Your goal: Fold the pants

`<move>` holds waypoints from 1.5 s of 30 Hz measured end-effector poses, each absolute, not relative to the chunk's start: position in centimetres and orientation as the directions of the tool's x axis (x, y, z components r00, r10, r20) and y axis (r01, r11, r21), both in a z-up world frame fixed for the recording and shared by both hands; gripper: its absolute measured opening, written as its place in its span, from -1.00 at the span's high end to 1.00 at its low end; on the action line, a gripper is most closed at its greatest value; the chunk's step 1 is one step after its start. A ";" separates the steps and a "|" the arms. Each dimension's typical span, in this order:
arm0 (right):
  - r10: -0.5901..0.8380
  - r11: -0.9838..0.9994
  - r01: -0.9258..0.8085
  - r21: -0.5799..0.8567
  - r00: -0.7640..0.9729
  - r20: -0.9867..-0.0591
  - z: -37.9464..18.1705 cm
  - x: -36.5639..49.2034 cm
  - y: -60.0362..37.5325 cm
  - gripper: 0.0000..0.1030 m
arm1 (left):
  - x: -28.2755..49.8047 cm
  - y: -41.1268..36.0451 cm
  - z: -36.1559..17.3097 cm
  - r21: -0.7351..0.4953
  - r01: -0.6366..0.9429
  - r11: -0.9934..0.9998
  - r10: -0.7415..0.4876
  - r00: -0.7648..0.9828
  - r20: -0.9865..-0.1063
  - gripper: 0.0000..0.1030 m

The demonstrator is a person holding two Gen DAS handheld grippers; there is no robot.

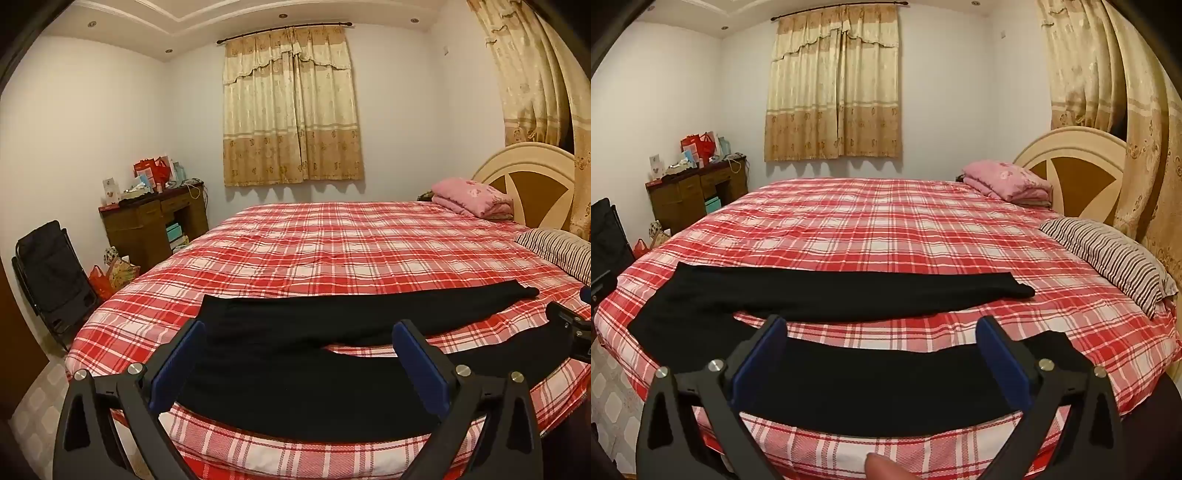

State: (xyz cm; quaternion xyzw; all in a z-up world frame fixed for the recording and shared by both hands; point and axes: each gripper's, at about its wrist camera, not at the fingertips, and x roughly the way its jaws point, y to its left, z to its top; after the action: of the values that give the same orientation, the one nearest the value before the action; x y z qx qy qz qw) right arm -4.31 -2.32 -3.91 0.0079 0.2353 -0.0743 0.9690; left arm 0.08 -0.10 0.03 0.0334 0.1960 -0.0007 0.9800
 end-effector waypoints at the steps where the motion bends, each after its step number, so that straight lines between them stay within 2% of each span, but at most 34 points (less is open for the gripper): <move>1: -0.155 0.988 0.150 -0.047 0.878 -0.453 -3.9 -4.3 -2.2 -1.00 | 0.1 -0.1 0.0 0.065 0.012 0.998 0.013 0.924 -0.382 -0.98; 7: -0.151 0.988 0.150 -0.040 0.875 -0.460 -4.0 -4.3 -2.1 -1.00 | 0.5 -1.8 -0.1 0.071 0.000 0.997 0.027 0.926 -0.378 -0.98; 45: -0.161 0.987 0.154 -0.053 0.872 -0.462 -4.8 -3.9 -2.7 -1.00 | 0.2 0.0 0.2 0.058 -0.006 0.998 0.027 0.934 -0.356 -0.98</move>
State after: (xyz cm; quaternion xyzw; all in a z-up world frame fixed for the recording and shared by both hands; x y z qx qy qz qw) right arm -3.93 -2.65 -4.77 -0.0070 0.2396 -0.0813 0.9674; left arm 0.25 -0.04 0.20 0.0279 0.1813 0.0083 0.9830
